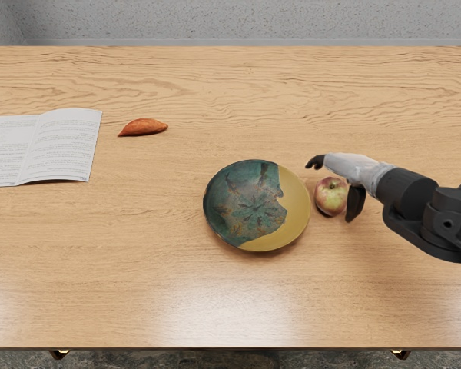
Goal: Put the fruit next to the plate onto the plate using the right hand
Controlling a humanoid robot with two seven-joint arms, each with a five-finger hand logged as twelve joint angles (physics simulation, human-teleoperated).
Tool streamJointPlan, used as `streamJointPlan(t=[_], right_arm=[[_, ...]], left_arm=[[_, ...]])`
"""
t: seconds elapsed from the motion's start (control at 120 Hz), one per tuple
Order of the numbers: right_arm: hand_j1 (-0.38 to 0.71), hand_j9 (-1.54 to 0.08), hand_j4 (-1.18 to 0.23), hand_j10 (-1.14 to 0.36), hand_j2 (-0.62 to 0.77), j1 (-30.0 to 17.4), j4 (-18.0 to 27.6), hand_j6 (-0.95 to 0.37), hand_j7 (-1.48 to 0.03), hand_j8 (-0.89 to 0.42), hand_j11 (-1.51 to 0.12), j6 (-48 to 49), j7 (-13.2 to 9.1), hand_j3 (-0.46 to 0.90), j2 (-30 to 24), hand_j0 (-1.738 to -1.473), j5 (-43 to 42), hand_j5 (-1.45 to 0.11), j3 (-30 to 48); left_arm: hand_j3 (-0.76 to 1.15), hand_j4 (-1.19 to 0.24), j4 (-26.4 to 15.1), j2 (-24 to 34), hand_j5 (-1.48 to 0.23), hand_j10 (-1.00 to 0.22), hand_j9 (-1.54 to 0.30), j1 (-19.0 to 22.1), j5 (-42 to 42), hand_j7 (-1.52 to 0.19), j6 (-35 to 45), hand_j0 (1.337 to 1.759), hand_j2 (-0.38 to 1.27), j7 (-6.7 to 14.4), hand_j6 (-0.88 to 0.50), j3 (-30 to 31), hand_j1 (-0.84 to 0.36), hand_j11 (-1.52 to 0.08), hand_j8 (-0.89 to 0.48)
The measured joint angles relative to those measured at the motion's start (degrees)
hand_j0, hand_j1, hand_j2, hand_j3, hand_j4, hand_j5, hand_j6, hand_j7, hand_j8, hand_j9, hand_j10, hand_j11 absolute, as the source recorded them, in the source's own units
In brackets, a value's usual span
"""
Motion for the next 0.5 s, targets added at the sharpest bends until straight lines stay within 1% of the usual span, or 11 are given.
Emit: streamJointPlan(t=[0.317, 0.5], right_arm=[[0.03, -0.41, -0.32, -0.32, -0.06, -0.86, -0.88, -0.32, -0.41, -0.32, -0.41, -0.68, 0.0, 0.0, 1.07, -1.658, -1.2, -0.41, -0.37], [0.06, -0.45, -0.35, -0.35, -0.07, -1.97, -0.78, -0.35, -0.45, -0.35, -0.45, -1.92, 0.0, 0.0, 1.17, -1.658, -2.56, -0.45, -0.55]], left_arm=[[0.0, 0.0, 0.0, 0.0, 0.0, 0.0, 0.0, 0.03, 0.0, 0.0, -0.02, 1.658, 0.0, 0.0, 0.0, -0.01, 0.35, 0.0, 0.0], [0.0, 0.0, 0.0, 0.0, 0.0, 0.0, 0.0, -0.01, 0.0, 0.0, -0.01, 1.658, 0.0, 0.0, 0.0, 0.01, 0.35, 0.0, 0.0]])
